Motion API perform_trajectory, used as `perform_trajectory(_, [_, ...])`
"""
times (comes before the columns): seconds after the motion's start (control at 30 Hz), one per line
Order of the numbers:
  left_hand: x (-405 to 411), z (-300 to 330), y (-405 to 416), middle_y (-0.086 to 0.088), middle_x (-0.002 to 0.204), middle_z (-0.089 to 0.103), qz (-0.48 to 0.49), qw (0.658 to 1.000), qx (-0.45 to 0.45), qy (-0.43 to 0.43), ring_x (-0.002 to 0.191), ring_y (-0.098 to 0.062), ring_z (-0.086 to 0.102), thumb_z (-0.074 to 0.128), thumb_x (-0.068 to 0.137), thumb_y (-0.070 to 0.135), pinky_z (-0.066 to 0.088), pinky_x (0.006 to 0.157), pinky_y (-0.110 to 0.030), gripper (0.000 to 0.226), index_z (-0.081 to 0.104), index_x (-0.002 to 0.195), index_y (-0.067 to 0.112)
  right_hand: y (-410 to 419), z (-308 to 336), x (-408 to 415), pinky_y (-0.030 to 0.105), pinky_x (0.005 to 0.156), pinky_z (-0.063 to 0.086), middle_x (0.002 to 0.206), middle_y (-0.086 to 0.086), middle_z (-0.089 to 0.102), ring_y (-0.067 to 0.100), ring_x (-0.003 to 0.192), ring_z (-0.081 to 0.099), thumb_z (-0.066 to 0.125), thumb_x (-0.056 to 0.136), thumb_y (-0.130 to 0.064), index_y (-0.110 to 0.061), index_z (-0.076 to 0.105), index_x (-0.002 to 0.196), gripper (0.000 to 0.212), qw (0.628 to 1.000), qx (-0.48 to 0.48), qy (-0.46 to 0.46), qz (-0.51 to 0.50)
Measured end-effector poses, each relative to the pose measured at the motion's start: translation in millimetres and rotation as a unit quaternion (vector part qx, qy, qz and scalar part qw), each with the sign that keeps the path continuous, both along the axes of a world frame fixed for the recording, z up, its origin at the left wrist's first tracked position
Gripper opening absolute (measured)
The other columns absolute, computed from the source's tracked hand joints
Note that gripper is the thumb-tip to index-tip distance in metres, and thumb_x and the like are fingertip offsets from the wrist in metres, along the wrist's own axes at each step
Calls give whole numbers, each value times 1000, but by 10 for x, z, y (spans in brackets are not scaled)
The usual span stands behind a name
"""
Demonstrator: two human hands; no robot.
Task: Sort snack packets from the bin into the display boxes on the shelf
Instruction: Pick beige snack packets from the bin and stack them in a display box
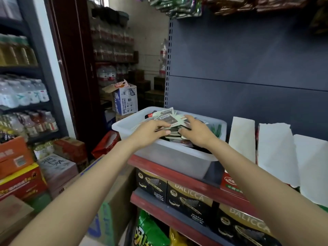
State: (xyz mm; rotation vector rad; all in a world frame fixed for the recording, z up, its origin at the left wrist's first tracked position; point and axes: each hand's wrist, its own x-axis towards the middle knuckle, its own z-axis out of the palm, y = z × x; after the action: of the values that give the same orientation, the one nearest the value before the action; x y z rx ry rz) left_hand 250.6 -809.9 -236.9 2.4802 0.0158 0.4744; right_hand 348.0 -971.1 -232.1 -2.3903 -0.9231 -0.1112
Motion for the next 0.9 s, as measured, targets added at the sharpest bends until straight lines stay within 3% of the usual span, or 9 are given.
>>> perform_trajectory(0.13, [-37, -2, -28, 6, 110, 66, -4, 998, -29, -63, 106, -6, 57, 61, 89, 9, 40, 92, -18, 26, 68, 112, 17, -34, 33, -80, 31, 105, 32, 143, 6, 44, 23, 132, 41, 57, 90, -20, -22, 37, 144, 57, 998, 28, -42, 39])
perform_trajectory(0.2, [-45, 5, -68, 7, 105, 68, -8, 996, -46, -76, 105, -7, 60, 61, 87, 2, 43, 94, -20, 27, 70, 106, 17, -59, 66, -141, 25, 101, 30, 138, 4, 50, 21, 128, 44, 57, 91, -13, -20, 56, 130, 40, 993, 41, -89, 63])
perform_trajectory(0.3, [-63, 15, -157, 9, 102, 67, -29, 994, -80, -74, 102, -6, 60, 66, 84, 6, 46, 95, -23, 25, 69, 105, 19, -133, 90, -209, 32, 94, 40, 123, 0, 62, 20, 116, 53, 57, 92, -14, -20, 72, 108, 22, 989, 66, -124, 56])
perform_trajectory(0.33, [-72, 23, -190, 11, 103, 66, -34, 993, -89, -73, 104, -6, 59, 68, 84, 9, 45, 94, -23, 25, 68, 106, 20, -168, 94, -215, 33, 92, 43, 118, -1, 65, 18, 112, 56, 58, 92, -16, -21, 73, 104, 20, 987, 86, -124, 45])
perform_trajectory(0.47, [-63, 94, -312, 8, 114, 62, -23, 988, -91, -121, 109, -5, 55, 69, 84, 17, 39, 86, -12, 37, 59, 119, 20, -382, 166, -275, 18, 73, 43, 85, -7, 70, 4, 81, 61, 62, 90, -18, -16, 73, 86, 12, 969, 235, -63, 34])
perform_trajectory(0.53, [-24, 153, -410, 7, 109, 64, -13, 983, -104, -148, 104, -6, 57, 66, 86, 14, 41, 80, -11, 32, 59, 117, 16, -522, 212, -318, 24, 73, 50, 81, 0, 71, 10, 77, 65, 63, 89, -18, -10, 69, 78, 15, 949, 312, -11, 46])
perform_trajectory(0.67, [46, 276, -735, 2, 93, 68, -4, 979, -99, -175, 86, -12, 60, 62, 88, 12, 44, 72, -23, 11, 66, 98, 11, -847, 258, -405, 18, 72, 55, 91, 1, 72, 4, 81, 69, 60, 91, -14, -12, 69, 95, 10, 891, 445, 88, 29])
perform_trajectory(0.8, [68, 338, -1155, 11, 75, 62, -56, 977, -85, -188, 68, -1, 55, 64, 87, 13, 38, 59, -11, 9, 60, 83, 20, -1259, 260, -428, 24, 75, 57, 98, -1, 71, 11, 88, 69, 57, 93, -18, -13, 65, 106, 16, 855, 500, 136, -15])
perform_trajectory(0.9, [124, 337, -1481, 4, 78, 68, -76, 977, -78, -184, 73, -14, 61, 67, 84, 19, 46, 66, -27, 4, 63, 83, 21, -1597, 253, -449, 28, 74, 57, 97, 1, 67, 15, 91, 66, 57, 93, -14, -11, 56, 116, 24, 851, 502, 138, -66])
